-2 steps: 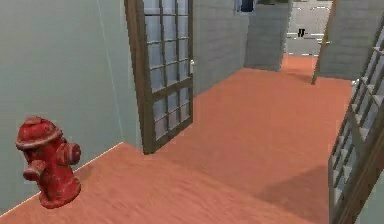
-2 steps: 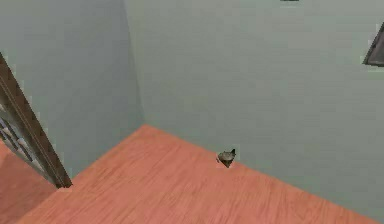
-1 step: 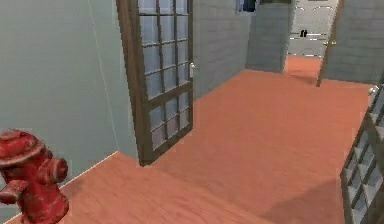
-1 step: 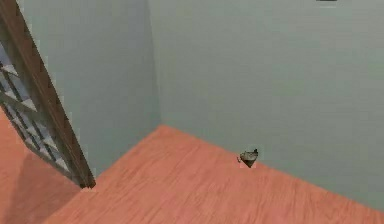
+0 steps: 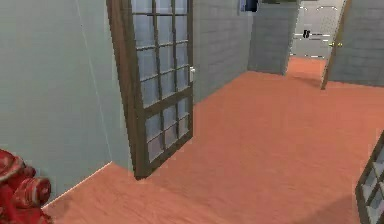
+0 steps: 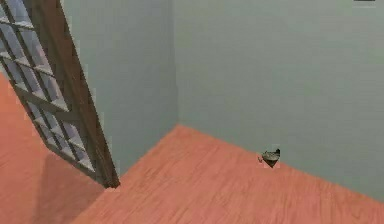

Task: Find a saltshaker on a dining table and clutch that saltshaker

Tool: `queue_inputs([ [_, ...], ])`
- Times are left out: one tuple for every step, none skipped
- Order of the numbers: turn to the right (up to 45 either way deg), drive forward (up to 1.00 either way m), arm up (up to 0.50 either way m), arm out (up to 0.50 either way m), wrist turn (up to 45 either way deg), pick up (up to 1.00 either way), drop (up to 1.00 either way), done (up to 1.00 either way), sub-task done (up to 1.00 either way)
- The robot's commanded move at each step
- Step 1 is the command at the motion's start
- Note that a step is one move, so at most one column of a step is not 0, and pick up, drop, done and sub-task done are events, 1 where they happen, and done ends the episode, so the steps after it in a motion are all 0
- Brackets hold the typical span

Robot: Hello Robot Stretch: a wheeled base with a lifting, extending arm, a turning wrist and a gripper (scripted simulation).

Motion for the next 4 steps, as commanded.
queue_inputs([
  [24.0,0.0,0.0,0.0,0.0,0.0,0.0,0.0,0.0],
  [0.0,1.0,0.0,0.0,0.0,0.0,0.0,0.0,0.0],
  [0.0,1.0,0.0,0.0,0.0,0.0,0.0,0.0,0.0],
  [0.0,1.0,0.0,0.0,0.0,0.0,0.0,0.0,0.0],
])
